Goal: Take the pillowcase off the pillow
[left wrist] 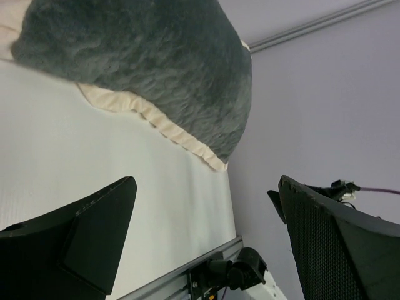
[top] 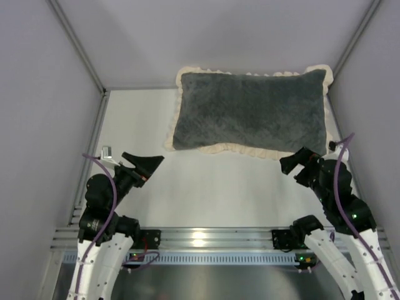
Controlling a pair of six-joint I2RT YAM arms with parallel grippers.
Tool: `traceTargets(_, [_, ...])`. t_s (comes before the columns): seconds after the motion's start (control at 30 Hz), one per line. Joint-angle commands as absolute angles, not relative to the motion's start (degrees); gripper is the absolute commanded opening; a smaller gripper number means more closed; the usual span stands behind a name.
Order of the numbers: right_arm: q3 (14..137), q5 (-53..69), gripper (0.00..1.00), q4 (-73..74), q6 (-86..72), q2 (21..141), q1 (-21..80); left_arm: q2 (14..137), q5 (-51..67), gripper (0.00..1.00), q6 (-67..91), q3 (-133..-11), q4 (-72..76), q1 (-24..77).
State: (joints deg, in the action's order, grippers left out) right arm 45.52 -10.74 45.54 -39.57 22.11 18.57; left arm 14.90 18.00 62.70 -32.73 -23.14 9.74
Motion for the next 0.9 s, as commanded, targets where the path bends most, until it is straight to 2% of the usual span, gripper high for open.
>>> traceTargets(0.0, [48.16, -17.75, 1.0, 54.49, -40.35, 24.96, 18.02, 15.64, 16.98, 0.99, 59.33, -35.93, -26.1, 9.32])
traceTargets(0.13, [50.62, -20.83, 1.0, 51.77, -39.12, 28.11, 17.93, 23.09, 16.16, 0.99, 56.52, -38.75, -25.67, 9.32])
traceTargets(0.27, [57.21, -24.78, 0.99, 51.42, -37.71, 39.87, 17.23, 38.9, 21.0, 0.99, 53.36, -43.06, -22.51, 9.32])
traceTargets(0.37, [60.55, -19.01, 1.0, 50.46, -34.12, 48.5, 10.31, 49.81, 21.62, 0.99, 50.11, -47.97, -21.89, 9.32])
traceTargets(0.4, [60.64, -14.46, 0.99, 48.54, -32.01, 51.39, 5.15, 53.66, 21.53, 0.99, 49.4, -49.03, -21.8, 9.32])
traceTargets(0.6, [57.93, 3.74, 0.99, 40.88, -26.11, 59.13, -16.21, 60.72, 15.66, 0.98, 46.94, -52.29, -19.78, 9.32])
traceTargets(0.7, [56.43, 5.18, 0.99, 39.12, -25.58, 61.34, -20.03, 63.53, 13.28, 0.98, 46.06, -52.74, -18.99, 9.32])
traceTargets(0.87, [53.88, 3.35, 0.99, 33.06, -26.28, 60.38, -20.04, 70.81, 15.2, 0.99, 45.44, -51.42, -9.51, 9.32])
